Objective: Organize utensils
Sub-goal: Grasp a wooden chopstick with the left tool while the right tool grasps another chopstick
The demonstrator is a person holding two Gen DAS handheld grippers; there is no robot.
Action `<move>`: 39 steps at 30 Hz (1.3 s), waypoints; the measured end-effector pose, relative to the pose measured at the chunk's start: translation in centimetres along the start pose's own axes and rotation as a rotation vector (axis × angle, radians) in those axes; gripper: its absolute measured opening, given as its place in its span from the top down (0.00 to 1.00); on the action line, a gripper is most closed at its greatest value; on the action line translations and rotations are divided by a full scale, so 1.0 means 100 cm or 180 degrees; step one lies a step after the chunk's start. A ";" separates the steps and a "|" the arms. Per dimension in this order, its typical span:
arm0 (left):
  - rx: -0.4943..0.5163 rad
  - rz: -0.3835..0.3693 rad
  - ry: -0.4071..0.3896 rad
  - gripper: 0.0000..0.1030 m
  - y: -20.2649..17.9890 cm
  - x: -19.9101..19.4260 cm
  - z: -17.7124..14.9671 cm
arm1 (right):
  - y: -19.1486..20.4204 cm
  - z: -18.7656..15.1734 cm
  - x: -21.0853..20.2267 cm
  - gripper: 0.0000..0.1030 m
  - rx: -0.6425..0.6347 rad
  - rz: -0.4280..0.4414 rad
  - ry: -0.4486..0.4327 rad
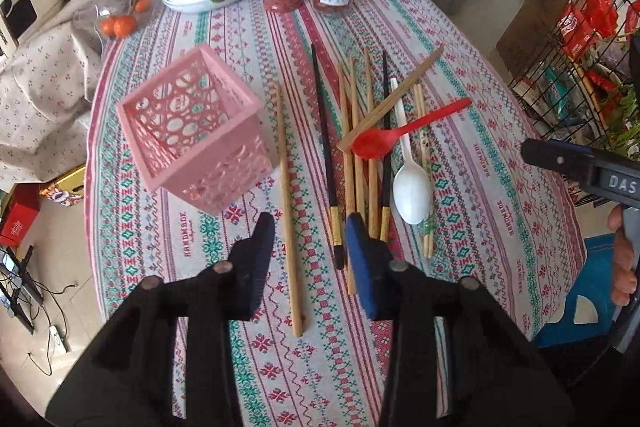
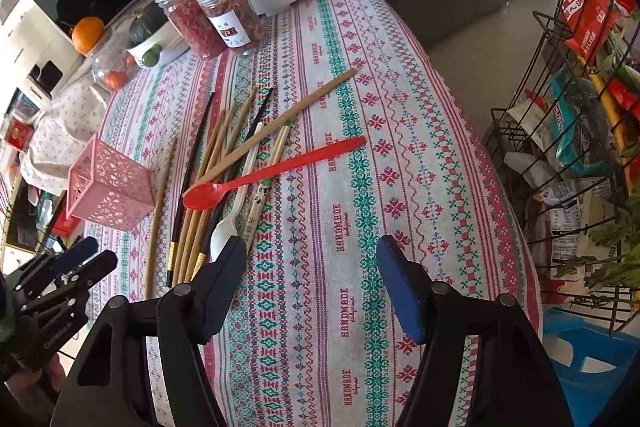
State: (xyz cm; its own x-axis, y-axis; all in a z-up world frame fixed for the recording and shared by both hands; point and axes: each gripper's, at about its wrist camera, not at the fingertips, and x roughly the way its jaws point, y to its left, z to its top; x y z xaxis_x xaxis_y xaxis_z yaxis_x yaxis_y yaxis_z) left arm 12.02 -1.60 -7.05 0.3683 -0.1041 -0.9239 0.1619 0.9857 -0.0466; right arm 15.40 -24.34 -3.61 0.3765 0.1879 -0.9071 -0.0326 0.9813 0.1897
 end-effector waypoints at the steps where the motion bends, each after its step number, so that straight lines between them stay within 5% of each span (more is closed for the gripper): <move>1: -0.0024 -0.0004 0.0024 0.67 0.003 0.008 -0.001 | 0.000 0.000 0.001 0.32 -0.0003 0.0007 0.0006; 12: -0.0165 0.0213 0.0027 0.84 0.012 0.068 0.010 | 0.000 0.003 0.006 0.32 0.0020 -0.0025 0.0016; 13: -0.0160 0.0195 0.0070 0.92 0.012 0.069 0.009 | -0.001 0.004 0.007 0.32 0.0035 -0.0037 0.0015; 22: 0.0114 -0.0241 0.0810 0.92 0.008 0.052 -0.031 | -0.014 0.010 0.018 0.32 0.0259 -0.0035 0.0112; 25: 0.0143 -0.0166 0.0645 0.75 0.006 0.048 -0.030 | -0.012 0.010 0.017 0.32 0.0256 -0.0038 0.0095; 28: 0.0077 -0.0122 0.0562 0.73 0.008 0.053 -0.017 | -0.009 0.009 0.015 0.32 0.0237 -0.0044 0.0077; 30: 0.0022 -0.0074 0.0518 0.75 0.012 0.058 -0.011 | -0.009 0.009 0.014 0.32 0.0232 -0.0051 0.0070; 32: 0.0000 -0.0035 0.0542 0.93 0.013 0.060 -0.008 | -0.010 0.009 0.014 0.32 0.0246 -0.0056 0.0072; 39: -0.0197 -0.0277 0.0135 0.93 0.043 0.015 -0.014 | -0.010 0.022 0.028 0.57 0.0296 0.0076 0.0160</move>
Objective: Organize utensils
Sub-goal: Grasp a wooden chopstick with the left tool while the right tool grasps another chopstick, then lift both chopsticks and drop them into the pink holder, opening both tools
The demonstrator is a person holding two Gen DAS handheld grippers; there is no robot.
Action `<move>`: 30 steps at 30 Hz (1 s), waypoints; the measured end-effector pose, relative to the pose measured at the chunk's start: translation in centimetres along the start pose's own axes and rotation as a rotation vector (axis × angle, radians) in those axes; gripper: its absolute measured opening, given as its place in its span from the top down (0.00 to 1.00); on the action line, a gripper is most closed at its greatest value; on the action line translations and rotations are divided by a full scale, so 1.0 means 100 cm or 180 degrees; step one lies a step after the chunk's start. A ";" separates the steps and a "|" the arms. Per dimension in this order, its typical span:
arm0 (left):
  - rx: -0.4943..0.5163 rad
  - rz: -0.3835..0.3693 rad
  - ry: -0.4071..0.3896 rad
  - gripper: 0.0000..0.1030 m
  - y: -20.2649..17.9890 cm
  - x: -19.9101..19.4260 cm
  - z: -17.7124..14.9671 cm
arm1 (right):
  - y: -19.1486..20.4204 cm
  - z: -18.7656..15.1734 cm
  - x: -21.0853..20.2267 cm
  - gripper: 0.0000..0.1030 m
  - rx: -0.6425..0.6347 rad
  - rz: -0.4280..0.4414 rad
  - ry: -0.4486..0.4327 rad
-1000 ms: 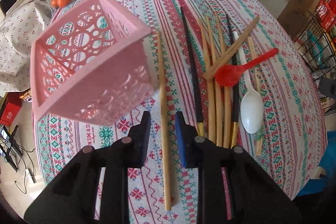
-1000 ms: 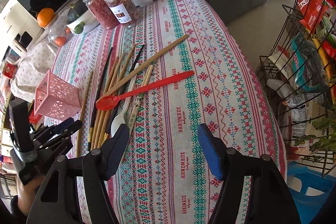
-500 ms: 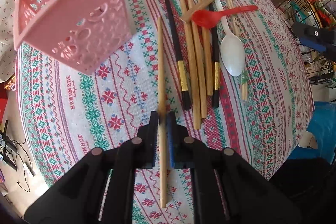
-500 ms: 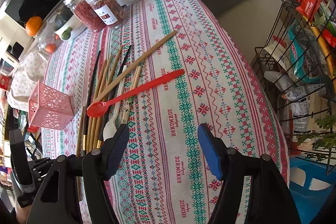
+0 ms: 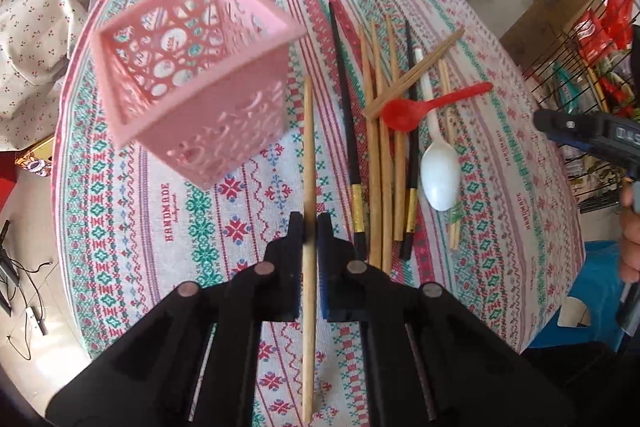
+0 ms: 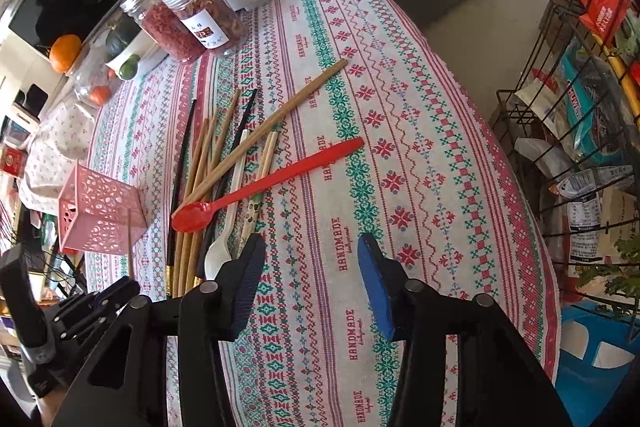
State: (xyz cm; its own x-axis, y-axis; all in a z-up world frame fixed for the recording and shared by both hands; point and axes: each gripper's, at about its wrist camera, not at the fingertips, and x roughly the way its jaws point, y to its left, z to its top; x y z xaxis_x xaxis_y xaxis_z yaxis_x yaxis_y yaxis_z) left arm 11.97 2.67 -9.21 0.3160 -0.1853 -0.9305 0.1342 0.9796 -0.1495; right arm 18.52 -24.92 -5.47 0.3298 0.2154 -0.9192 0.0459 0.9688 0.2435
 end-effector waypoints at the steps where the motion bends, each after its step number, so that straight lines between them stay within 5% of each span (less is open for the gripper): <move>1: -0.0006 -0.0054 -0.0094 0.93 0.002 -0.014 -0.003 | 0.001 0.004 0.002 0.59 0.0022 0.0044 0.0008; 8: 0.0017 -0.0310 -0.0596 0.93 0.007 -0.066 -0.018 | 0.004 0.043 0.031 0.65 0.0385 0.0233 0.0029; 15: 0.0052 -0.0402 -0.0695 0.93 0.019 -0.075 -0.015 | 0.018 0.077 0.077 0.67 0.0599 0.0194 0.0115; 21: -0.0040 -0.0401 -0.0788 0.93 0.031 -0.083 -0.013 | 0.035 0.096 0.096 0.68 0.0609 -0.0229 0.0040; 26: -0.0062 -0.0352 -0.0856 0.93 0.035 -0.088 -0.015 | 0.045 0.102 0.103 0.87 0.0530 -0.0557 -0.0095; 30: -0.0110 -0.0331 -0.0961 0.93 0.041 -0.095 -0.016 | 0.030 0.094 0.098 0.94 0.0718 -0.0179 -0.0175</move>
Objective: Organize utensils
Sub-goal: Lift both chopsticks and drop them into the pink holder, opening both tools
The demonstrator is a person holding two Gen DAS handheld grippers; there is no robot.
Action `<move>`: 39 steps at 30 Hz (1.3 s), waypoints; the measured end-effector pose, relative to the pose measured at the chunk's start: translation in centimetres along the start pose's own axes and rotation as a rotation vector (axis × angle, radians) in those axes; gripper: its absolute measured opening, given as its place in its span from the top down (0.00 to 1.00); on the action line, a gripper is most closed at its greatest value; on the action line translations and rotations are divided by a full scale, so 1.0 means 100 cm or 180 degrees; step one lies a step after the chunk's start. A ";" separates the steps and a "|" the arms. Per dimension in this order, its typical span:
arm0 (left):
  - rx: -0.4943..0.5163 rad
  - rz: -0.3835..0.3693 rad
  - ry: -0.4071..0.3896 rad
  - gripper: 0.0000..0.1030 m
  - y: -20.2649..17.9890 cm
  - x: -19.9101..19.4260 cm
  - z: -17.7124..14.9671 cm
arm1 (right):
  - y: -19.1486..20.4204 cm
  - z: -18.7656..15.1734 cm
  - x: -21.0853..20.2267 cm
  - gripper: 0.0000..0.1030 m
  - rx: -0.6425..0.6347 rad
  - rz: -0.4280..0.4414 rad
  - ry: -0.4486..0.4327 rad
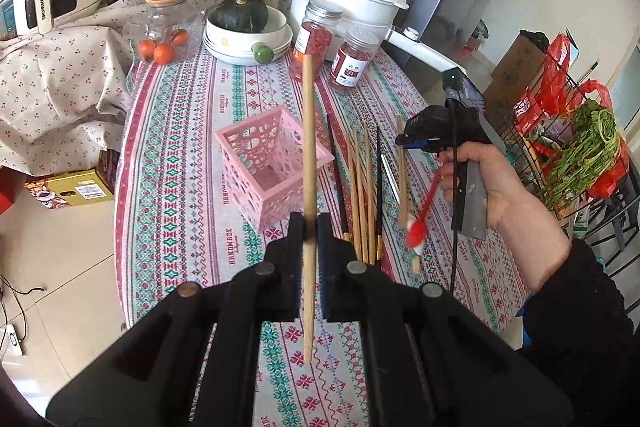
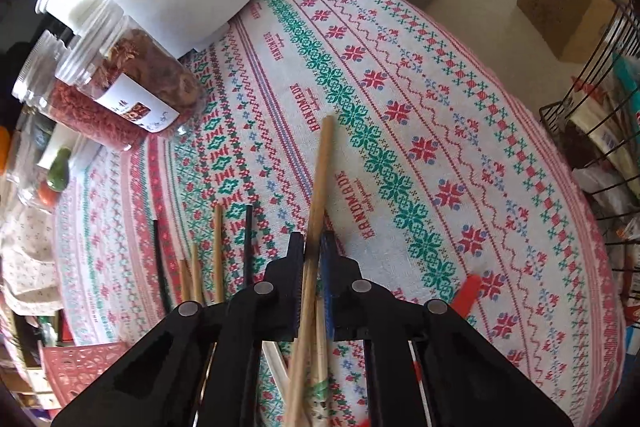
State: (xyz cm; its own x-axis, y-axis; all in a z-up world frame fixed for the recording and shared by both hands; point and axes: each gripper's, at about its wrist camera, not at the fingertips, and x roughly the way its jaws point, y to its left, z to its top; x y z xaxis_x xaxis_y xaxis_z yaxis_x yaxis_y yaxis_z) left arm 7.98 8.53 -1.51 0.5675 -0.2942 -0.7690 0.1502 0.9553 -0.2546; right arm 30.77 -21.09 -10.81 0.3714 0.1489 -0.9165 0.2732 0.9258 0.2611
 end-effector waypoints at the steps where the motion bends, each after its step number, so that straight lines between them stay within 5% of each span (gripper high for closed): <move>1: 0.0000 0.0008 -0.0042 0.93 0.001 -0.003 0.001 | -0.004 -0.001 -0.004 0.96 0.0025 0.0076 -0.0007; 18: -0.0035 -0.0060 -0.1124 0.93 -0.005 -0.069 0.019 | 0.037 -0.069 -0.155 0.96 -0.0750 0.0989 -0.0989; 32: -0.0124 -0.0085 -0.1486 0.93 -0.004 -0.074 0.025 | 0.059 -0.089 -0.207 0.96 -0.0977 0.1851 -0.0943; 39: -0.0180 0.0085 -0.1881 0.93 0.002 -0.070 0.031 | 0.073 -0.099 -0.213 0.96 -0.0939 0.1865 -0.1254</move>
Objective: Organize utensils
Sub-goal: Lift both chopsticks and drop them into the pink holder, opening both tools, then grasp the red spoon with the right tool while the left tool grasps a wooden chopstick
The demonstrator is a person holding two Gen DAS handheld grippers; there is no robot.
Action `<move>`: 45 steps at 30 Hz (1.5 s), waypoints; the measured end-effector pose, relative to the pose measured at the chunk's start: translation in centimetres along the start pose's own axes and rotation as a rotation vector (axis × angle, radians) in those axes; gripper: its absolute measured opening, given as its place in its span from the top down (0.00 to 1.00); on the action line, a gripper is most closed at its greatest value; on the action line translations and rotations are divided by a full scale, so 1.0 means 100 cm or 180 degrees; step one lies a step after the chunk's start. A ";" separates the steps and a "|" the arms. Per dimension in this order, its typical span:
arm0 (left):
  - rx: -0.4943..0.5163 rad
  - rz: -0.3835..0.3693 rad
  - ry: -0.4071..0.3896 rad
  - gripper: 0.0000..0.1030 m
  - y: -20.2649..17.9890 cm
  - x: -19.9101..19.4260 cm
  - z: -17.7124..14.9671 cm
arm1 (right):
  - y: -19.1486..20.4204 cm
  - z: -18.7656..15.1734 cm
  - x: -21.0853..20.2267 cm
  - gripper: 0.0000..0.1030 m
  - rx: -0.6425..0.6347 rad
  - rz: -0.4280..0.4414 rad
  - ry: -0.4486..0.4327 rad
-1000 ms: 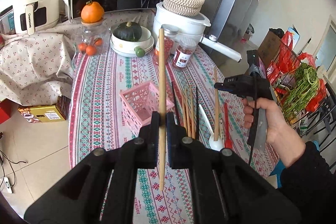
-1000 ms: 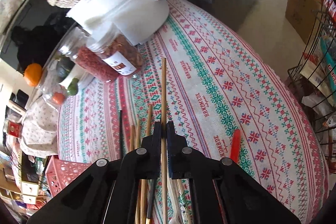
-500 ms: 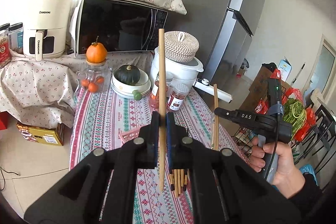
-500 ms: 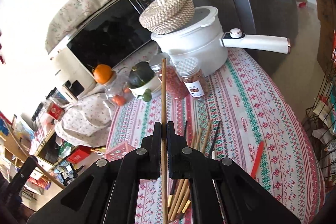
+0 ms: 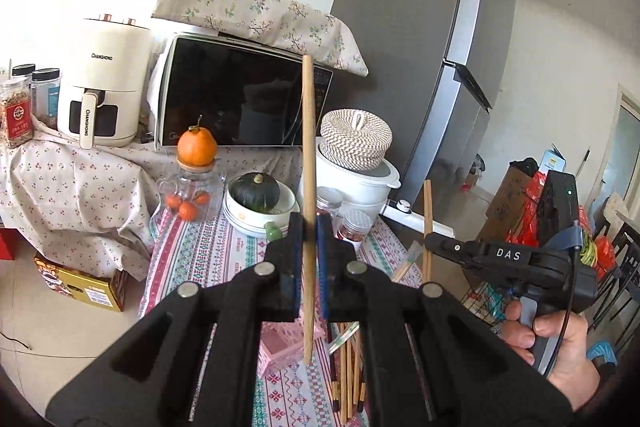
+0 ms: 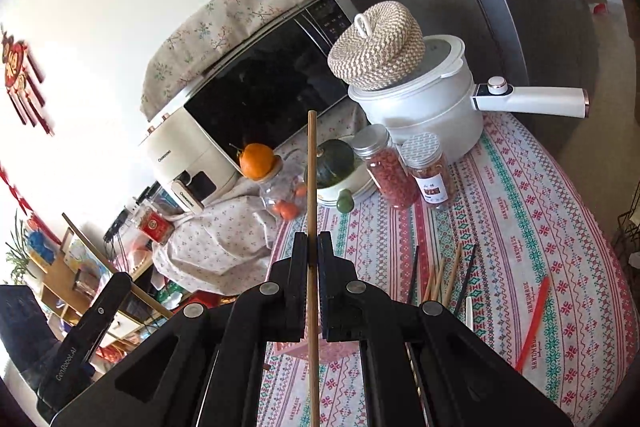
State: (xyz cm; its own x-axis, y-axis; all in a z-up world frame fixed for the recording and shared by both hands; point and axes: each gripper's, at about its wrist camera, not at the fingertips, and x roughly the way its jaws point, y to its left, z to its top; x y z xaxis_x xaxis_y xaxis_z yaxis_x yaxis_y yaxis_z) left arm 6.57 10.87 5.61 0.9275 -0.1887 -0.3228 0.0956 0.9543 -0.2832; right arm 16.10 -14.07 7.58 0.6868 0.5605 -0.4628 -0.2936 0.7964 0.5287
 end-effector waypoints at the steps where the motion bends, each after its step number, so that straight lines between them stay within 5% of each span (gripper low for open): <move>1: -0.0006 0.0029 -0.0025 0.93 0.001 0.004 -0.001 | 0.001 -0.001 0.002 0.96 0.0020 -0.0011 -0.0052; 9: -0.0054 0.0216 0.0029 0.93 0.010 0.032 -0.012 | 0.013 -0.010 0.031 0.96 0.0097 -0.0201 -0.0455; 17: 0.0002 0.0239 0.0033 0.93 0.015 0.044 -0.015 | 0.041 -0.013 0.063 0.96 -0.0234 -0.0491 -0.0843; 28: -0.0026 0.0291 0.0222 0.92 0.024 0.067 -0.021 | 0.053 -0.023 0.097 0.96 -0.0448 -0.0650 -0.0951; 35: -0.0080 0.0310 0.0489 0.59 0.026 0.069 -0.022 | 0.042 -0.027 0.100 0.93 -0.0356 -0.0335 -0.0504; 41: -0.0139 0.0335 0.0726 0.33 0.026 0.060 -0.026 | 0.030 -0.020 0.065 0.67 -0.0412 -0.0268 -0.0354; 45: -0.0140 0.0324 0.0902 0.25 0.022 0.052 -0.030 | 0.014 -0.013 0.038 0.60 -0.0396 -0.0380 -0.0180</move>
State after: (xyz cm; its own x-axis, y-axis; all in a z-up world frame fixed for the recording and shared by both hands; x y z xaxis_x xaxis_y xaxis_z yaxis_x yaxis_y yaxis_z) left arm 10.51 11.29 0.62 0.7930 -0.1557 -0.5890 -0.0141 0.9619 -0.2732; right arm 17.44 -10.57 5.62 0.7569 0.4494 -0.4745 -0.2854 0.8805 0.3785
